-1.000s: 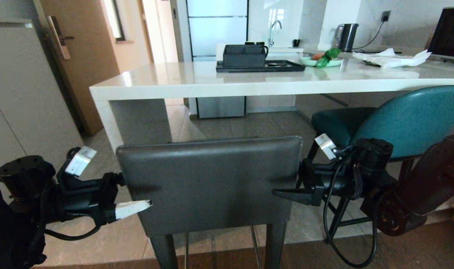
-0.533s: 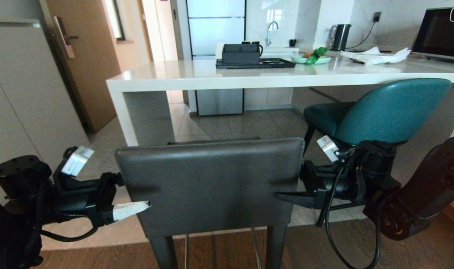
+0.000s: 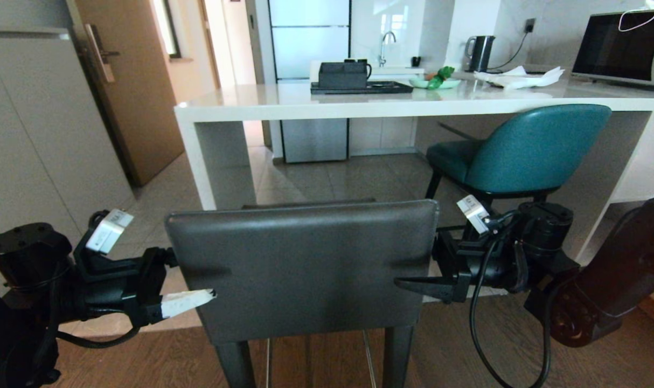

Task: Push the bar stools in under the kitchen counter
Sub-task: Pull the gray chair out from under the dining table

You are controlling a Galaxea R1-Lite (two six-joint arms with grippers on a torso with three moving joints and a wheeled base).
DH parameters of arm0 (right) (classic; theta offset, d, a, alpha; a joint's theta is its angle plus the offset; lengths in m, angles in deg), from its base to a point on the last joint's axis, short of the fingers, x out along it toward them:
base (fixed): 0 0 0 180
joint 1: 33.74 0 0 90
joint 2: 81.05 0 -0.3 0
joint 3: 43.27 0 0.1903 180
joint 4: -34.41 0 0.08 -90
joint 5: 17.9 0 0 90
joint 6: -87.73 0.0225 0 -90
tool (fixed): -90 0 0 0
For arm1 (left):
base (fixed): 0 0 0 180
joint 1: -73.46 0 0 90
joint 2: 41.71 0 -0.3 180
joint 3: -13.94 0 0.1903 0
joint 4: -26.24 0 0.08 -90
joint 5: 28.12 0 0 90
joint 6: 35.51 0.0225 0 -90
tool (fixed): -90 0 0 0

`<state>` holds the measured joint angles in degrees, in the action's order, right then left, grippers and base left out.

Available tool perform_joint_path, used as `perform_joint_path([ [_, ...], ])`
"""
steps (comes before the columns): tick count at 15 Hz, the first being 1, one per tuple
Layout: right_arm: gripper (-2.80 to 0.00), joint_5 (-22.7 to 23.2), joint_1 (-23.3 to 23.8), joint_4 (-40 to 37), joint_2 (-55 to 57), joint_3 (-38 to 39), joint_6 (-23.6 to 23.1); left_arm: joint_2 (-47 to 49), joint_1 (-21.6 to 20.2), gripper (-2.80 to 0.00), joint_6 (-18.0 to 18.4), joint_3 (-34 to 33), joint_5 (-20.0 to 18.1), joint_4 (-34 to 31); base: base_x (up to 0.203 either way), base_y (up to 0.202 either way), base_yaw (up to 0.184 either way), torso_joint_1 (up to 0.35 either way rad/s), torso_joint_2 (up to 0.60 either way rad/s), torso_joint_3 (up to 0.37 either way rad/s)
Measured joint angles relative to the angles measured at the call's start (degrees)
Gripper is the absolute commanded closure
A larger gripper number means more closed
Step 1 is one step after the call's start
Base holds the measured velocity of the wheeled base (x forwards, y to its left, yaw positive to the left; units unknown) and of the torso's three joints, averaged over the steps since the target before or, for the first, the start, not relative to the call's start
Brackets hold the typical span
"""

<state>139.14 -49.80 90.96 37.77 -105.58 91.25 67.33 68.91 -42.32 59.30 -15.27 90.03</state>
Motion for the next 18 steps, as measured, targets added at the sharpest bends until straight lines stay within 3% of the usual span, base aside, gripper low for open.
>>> perform_joint_path([
  [3,-2.8,0.0,0.0,0.0,-0.2,0.1,0.0,-0.1,0.0,-2.8,-0.1,0.2,0.1,0.0,-0.152,0.0,-0.005,-0.001,0.0,0.004],
  [11,-2.8,0.1,0.6,0.1,-0.5,-0.1,0.0,0.3,-0.9,-2.8,-0.2,0.8,0.4,0.0,0.0,0.0,0.0,0.0,0.0,0.0],
  [18,-2.8,5.7,12.6,0.6,-1.9,1.9,-0.1,2.5,-13.2,-2.8,0.0,0.6,-2.2,0.0,0.0,0.0,0.0,0.0,0.0,0.0],
])
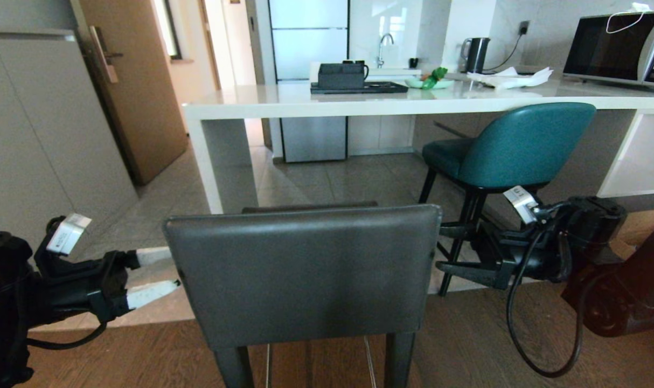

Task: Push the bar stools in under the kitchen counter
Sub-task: Pull the gray chair out from under the dining table, then pull the blue chair out from under the dining table

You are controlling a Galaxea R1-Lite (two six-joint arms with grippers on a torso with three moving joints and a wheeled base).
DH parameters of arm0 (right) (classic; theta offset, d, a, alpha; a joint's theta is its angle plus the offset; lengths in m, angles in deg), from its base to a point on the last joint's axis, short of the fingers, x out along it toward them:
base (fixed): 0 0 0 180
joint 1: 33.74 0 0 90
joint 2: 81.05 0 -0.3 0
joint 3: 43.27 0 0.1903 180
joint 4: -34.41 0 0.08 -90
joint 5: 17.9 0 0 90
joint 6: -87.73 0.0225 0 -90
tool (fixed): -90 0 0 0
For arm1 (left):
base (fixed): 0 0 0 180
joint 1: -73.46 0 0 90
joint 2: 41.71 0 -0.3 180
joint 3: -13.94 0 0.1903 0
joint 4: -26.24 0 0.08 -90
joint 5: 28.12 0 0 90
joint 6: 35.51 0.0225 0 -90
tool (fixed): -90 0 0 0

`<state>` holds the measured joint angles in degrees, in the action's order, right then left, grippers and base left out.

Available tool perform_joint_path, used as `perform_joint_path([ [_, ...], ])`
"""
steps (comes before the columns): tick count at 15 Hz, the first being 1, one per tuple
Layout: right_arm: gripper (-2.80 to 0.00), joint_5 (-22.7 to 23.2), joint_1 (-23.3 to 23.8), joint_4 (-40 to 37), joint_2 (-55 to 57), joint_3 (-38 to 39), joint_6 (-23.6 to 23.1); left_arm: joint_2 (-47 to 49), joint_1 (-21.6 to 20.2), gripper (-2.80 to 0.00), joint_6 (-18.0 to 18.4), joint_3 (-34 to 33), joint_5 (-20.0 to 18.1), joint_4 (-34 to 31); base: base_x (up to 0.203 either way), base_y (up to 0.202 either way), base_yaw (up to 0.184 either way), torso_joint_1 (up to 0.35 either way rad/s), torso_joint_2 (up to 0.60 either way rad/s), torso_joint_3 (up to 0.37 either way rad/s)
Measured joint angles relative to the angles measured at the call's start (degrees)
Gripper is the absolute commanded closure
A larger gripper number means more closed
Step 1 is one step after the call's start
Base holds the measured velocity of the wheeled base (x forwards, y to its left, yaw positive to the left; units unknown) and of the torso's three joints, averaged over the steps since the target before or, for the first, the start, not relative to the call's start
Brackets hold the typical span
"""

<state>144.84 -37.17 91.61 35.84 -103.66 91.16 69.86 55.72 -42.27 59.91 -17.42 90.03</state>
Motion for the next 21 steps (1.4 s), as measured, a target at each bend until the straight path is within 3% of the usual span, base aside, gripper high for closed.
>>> perform_joint_path([
  [2,-2.8,2.5,4.5,1.9,-1.1,2.4,0.0,0.0,-4.5,-2.8,0.1,-1.0,-0.7,0.0,0.0,0.0,0.0,0.0,0.0,0.0],
  [4,-2.8,1.3,8.7,4.5,-2.5,5.3,0.1,-0.7,-9.8,-2.8,0.0,-2.5,0.0,0.0,0.0,0.0,0.0,0.0,0.0,0.0],
  [7,-2.8,-7.2,13.7,5.7,-7.4,10.6,3.3,-4.3,-16.9,-2.8,-2.3,-3.8,10.5,0.0,0.0,0.0,0.0,0.0,0.0,0.0],
  [9,-2.8,-14.8,14.9,5.9,-14.1,13.4,9.5,-9.2,-19.7,-2.8,-4.3,-3.8,15.0,0.0,0.0,0.0,0.0,0.0,0.0,0.0],
  [11,-2.8,-21.0,15.3,5.8,-23.8,15.2,18.2,-16.8,-20.8,-2.8,-9.9,-3.6,18.0,0.0,0.0,0.0,0.0,0.0,0.0,0.0],
  [13,-2.8,-22.1,15.4,4.4,-36.1,15.9,28.9,-27.4,-21.2,-2.8,-21.2,-2.8,18.7,0.0,0.0,0.0,0.0,0.0,0.0,0.0],
  [16,-2.8,-16.8,15.5,-2.3,-56.2,12.6,46.7,-45.5,-20.7,-2.8,-50.2,3.4,14.2,0.1,0.0,0.0,0.0,0.0,0.0,0.0],
  [17,-2.8,-14.0,15.5,-5.4,-62.7,9.7,53.2,-50.9,-18.8,-2.8,-60.1,6.2,11.5,0.2,0.0,0.0,0.0,0.0,0.0,0.0],
  [19,-2.8,-8.2,14.6,-10.6,-73.5,2.2,66.8,-59.0,-9.5,-2.8,-74.9,10.2,7.3,0.1,0.0,0.0,0.0,0.0,0.0,0.0],
  [21,-2.8,-4.2,10.5,-14.0,-82.0,-2.5,78.5,-65.2,4.7,-2.8,-83.7,13.4,5.1,-1.9,0.0,0.0,0.0,0.0,0.0,0.0],
])
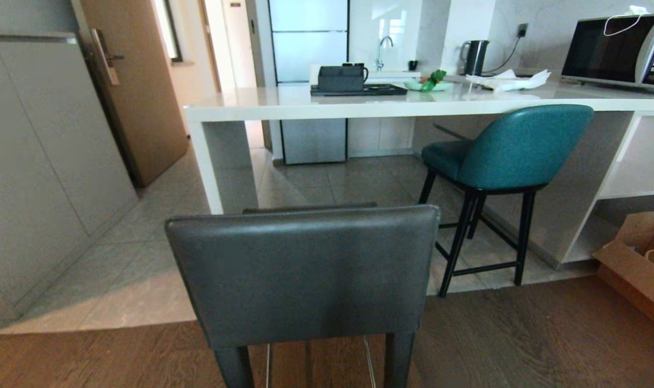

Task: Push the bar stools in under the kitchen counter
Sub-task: Pull the blue chair out from under the dining table

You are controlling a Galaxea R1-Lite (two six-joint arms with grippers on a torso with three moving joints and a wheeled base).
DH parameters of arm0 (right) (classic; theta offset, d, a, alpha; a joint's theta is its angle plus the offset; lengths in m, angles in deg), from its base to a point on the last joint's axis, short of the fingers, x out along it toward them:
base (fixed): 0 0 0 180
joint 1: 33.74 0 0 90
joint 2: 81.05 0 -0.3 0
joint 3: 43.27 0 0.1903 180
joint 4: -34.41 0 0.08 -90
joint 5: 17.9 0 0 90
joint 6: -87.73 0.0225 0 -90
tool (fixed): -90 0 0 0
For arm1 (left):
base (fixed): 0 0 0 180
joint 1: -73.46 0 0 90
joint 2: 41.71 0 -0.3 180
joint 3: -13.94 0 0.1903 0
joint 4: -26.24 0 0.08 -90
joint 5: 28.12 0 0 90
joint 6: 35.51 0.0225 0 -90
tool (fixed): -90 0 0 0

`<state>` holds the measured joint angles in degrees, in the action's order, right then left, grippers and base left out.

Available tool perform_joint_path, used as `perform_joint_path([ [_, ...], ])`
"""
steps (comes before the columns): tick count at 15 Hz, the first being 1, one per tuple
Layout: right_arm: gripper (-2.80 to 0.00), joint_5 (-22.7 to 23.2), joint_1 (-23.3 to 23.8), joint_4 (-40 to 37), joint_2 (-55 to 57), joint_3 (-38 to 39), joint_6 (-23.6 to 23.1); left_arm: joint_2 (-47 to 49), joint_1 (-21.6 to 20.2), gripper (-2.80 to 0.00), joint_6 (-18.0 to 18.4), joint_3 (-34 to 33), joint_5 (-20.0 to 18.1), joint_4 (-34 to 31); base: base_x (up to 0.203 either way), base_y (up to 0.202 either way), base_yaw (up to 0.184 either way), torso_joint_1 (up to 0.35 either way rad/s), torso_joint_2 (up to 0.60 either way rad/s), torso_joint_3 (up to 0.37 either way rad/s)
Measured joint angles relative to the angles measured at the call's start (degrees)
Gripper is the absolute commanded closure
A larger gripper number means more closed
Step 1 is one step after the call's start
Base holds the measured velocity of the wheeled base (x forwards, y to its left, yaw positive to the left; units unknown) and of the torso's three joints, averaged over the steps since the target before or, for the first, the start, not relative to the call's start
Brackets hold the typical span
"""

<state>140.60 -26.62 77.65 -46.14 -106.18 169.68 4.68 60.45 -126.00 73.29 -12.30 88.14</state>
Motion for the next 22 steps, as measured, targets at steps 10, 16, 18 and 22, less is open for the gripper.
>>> perform_joint_path([
  [10,-2.8,2.0,-7.2,-21.0,-32.6,1.5,5.0,-42.0,12.5,-2.8,-5.2,-5.1,-4.7,-25.7,0.0,0.0,0.0,0.0,0.0,0.0],
  [16,-2.8,-14.9,-7.1,-31.9,-34.9,11.3,-15.8,-46.3,12.6,-2.8,18.7,-16.7,2.3,-33.5,0.0,0.0,0.0,0.0,0.0,0.0],
  [18,-2.8,-24.7,-7.1,-41.2,-35.0,11.8,-30.3,-46.4,12.6,-2.8,29.4,-15.1,11.7,-45.1,0.0,0.0,0.0,0.0,0.0,0.0],
  [22,-2.8,-45.8,-7.1,-58.7,-35.0,13.6,-63.8,-46.5,12.6,-2.8,61.4,-11.6,35.4,-80.0,0.0,0.0,0.0,0.0,0.0,0.0],
])
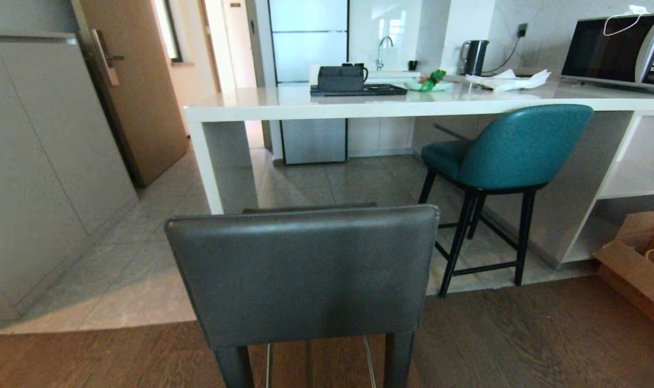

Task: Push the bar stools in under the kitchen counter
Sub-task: Pull the blue chair out from under the dining table

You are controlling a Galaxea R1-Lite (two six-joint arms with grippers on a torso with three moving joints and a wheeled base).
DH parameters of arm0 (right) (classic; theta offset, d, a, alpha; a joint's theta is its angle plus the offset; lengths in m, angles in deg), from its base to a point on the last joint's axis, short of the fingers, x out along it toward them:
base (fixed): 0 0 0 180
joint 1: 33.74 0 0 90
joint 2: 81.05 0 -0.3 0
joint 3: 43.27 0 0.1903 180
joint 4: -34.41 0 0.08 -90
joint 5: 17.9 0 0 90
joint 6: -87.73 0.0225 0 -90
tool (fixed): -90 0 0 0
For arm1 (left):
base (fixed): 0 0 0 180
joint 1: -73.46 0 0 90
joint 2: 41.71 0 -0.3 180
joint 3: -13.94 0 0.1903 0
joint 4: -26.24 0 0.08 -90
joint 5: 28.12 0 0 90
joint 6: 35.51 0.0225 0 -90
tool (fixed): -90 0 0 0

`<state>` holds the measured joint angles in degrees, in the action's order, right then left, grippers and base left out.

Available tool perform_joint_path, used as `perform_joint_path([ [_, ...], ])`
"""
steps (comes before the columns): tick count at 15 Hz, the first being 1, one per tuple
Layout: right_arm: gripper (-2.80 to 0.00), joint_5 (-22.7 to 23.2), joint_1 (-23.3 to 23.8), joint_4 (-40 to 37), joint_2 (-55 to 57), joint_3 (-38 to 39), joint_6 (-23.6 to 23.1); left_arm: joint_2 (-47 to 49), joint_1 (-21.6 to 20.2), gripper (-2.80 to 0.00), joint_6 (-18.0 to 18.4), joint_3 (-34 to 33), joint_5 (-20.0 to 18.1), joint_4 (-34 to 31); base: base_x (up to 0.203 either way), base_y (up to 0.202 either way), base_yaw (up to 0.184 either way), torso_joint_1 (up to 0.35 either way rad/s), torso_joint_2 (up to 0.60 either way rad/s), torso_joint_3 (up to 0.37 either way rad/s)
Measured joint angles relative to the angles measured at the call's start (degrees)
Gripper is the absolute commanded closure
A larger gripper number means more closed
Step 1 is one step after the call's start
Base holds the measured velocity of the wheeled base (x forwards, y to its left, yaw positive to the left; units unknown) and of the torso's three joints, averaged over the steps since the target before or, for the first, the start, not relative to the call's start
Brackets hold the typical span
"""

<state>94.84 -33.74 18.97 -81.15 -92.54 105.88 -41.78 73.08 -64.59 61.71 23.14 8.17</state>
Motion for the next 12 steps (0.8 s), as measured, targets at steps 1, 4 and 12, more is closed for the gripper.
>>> perform_joint_path([
  [1,-2.8,-4.6,0.0,-4.1,0.0,1.0,-7.1,0.0,0.0,-2.8,8.9,-1.3,7.7,-5.8,0.0,0.0,0.0,0.0,0.0,0.0],
  [4,-2.8,-15.0,0.0,-9.9,0.0,7.3,-19.7,0.0,0.0,-2.8,28.2,-10.4,29.2,-10.6,0.0,0.0,0.0,0.0,0.0,0.0],
  [12,-2.8,-22.7,0.0,-7.8,0.0,25.7,-19.9,0.0,0.3,-2.8,32.6,-24.2,38.0,-5.3,0.0,0.0,0.0,0.0,0.0,0.0],
])
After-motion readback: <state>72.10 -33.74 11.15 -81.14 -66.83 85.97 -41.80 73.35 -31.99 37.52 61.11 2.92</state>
